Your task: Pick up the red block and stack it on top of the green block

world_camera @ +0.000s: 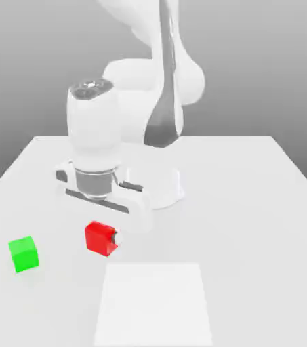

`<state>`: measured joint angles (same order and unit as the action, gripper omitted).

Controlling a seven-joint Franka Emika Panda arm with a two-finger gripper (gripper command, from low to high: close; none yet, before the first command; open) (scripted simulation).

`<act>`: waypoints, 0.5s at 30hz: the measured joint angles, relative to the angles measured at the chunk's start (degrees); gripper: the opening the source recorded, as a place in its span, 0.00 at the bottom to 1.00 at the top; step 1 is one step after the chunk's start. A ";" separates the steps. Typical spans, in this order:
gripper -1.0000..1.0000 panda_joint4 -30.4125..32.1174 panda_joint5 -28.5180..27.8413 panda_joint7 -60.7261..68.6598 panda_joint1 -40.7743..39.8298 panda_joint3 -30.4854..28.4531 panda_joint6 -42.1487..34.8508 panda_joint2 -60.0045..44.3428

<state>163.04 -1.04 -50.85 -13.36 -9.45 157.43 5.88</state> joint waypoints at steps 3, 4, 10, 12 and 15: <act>0.00 -2.12 -0.70 7.52 -2.87 -4.04 -1.67 -0.43; 0.00 -2.83 -0.94 10.02 -3.89 -5.36 -2.22 -0.59; 0.00 -6.83 -1.75 24.32 -10.48 -12.06 -4.85 -2.00; 0.00 -7.31 -0.05 26.63 -10.26 -12.30 -3.41 -3.94; 0.00 -7.65 3.53 29.53 -10.22 -11.51 -0.23 -7.63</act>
<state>155.38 2.49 -21.32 -23.58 -20.96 157.19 -1.75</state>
